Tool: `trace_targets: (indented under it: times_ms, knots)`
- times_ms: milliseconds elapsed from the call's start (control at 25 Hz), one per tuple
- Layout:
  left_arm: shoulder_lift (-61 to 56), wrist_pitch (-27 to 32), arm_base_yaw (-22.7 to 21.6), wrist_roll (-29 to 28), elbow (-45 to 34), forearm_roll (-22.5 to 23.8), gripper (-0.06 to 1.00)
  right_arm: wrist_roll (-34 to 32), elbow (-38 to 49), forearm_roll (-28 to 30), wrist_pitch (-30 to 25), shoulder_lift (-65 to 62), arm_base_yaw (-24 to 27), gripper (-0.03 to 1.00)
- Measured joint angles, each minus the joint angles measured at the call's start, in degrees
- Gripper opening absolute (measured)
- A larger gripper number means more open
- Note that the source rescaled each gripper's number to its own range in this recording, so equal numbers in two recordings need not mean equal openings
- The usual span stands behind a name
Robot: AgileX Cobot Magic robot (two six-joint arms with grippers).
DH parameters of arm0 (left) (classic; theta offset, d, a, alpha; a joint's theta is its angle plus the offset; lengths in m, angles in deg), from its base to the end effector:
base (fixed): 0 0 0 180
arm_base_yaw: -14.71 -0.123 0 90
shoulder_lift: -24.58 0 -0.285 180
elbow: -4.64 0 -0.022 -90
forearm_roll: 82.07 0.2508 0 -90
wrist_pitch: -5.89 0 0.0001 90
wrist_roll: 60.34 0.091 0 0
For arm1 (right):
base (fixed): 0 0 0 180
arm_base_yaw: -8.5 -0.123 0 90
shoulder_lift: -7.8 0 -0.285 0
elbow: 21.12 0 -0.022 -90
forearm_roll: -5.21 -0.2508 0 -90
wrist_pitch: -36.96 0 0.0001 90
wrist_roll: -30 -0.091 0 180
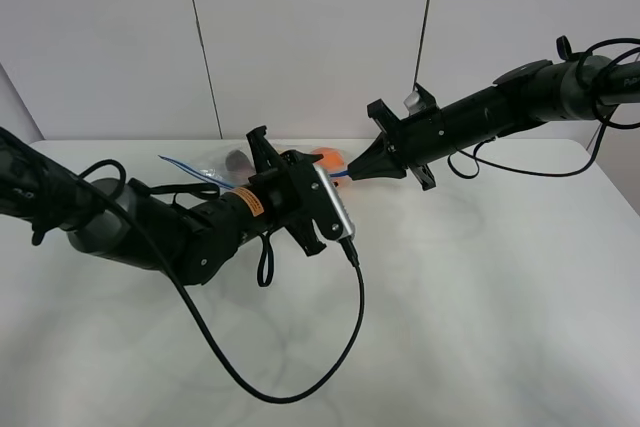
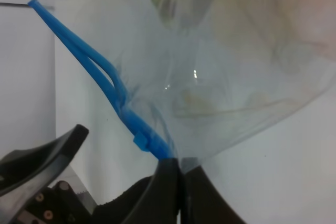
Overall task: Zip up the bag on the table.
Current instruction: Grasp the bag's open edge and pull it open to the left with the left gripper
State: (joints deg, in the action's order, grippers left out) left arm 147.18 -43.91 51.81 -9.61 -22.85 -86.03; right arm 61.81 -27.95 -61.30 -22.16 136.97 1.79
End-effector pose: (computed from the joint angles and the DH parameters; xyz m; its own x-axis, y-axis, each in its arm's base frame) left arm 0.3116 -0.2296 0.1402 0.3224 0.6891 -0.6490 0.4810 0.4712 0.7393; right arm 0.4151 0.1210 0.1771 -0.9834 0.0755 -0.1652 -0.0914 0.5801 0.8094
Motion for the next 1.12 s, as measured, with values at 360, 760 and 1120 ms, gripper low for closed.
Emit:
trace_targets:
  times_ms: [360,760,1120]
  knots:
    - [4.3,-4.6,0.0,-0.3,0.4,0.0,0.41,-0.6,0.0,0.0,0.0,0.0,0.0,0.00]
    - [6.2,-8.0,0.0,-0.3,0.4,0.0,0.41,-0.7,0.0,0.0,0.0,0.0,0.0,0.00]
    - [6.6,-9.2,-0.3,-0.9,2.3,0.0,0.41,-0.7,0.0,0.1,0.0,0.0,0.0,0.00]
